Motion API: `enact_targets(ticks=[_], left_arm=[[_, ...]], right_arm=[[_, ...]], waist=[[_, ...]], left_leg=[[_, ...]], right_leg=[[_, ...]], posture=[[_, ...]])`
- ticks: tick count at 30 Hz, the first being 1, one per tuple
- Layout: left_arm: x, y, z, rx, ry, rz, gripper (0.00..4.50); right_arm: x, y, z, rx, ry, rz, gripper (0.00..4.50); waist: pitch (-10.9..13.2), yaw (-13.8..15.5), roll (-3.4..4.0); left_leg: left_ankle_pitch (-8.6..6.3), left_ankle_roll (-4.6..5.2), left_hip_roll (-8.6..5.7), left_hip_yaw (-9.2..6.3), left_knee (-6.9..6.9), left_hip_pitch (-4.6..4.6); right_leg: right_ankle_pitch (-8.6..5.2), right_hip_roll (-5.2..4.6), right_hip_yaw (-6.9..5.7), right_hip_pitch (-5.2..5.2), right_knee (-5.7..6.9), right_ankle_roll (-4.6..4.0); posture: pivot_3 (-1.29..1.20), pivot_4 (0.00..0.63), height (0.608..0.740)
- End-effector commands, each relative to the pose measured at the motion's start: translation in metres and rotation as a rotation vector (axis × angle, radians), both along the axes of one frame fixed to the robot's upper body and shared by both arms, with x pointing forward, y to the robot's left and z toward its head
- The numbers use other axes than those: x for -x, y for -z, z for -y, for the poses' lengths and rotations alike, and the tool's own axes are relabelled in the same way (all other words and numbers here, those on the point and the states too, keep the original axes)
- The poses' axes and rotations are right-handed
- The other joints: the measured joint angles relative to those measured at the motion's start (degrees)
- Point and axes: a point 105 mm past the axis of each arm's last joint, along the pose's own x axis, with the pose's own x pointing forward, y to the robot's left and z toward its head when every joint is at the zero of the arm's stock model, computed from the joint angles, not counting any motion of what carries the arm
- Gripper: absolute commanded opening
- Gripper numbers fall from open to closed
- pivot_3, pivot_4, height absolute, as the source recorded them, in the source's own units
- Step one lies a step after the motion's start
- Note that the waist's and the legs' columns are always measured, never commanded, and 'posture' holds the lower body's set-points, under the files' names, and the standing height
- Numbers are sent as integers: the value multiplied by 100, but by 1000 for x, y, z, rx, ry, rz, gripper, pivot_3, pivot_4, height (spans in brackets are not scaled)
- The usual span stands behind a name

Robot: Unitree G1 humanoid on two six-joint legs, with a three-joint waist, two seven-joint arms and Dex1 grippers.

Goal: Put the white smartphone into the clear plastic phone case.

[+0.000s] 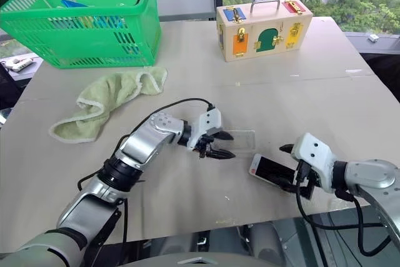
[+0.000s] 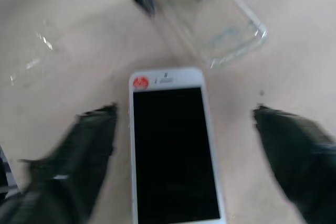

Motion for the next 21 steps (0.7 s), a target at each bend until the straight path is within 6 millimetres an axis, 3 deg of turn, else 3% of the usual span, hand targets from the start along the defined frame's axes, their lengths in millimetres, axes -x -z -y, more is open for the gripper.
enact_targets(ticks=[1, 6, 12, 16, 19, 21], left_arm=[[7, -33, -11, 92, 20, 61, 3924], [23, -51, -32, 185, 28, 88, 3924], [35, -36, -69, 98, -13, 78, 3924], [36, -35, -72, 108, -47, 87, 3924], [39, -35, -75, 125, -68, 96, 3924], [40, -35, -78, 137, -80, 117, 3978]], right_arm=[[3, 4, 1, 66, -35, -24, 4500], [-5, 8, -6, 97, -24, -35, 4500], [-10, 29, -2, 204, 31, -110, 4500], [4, 43, -8, 263, 2, -215, 4500], [4, 54, -11, 302, 19, -238, 4500], [4, 59, -10, 319, 34, -249, 3976]], waist=[[0, -34, 0], [-1, -111, 1], [-1, -96, 1], [-5, -91, -6], [-21, -96, -32], [-38, -118, -58]], left_leg=[[0, 0, 1, 0, 0, 0], [0, 0, 2, 4, 1, 8], [0, -1, 4, 4, 0, 11], [0, 0, 13, 4, 16, 16], [0, -1, 22, 2, 18, 23], [-1, -3, 30, 0, 17, 29]], right_leg=[[0, 0, 0, 0, 0, 0], [0, 0, 5, 1, 7, 0], [0, 0, 4, 0, 14, -1], [0, -8, 4, 9, 16, -1], [0, -11, 1, 17, 15, -1], [-1, -9, -5, 21, 15, -1]], posture=[[0, 150, 740], [0, 150, 740], [0, 150, 740], [0, 150, 740], [0, 150, 740], [0, 150, 740]])
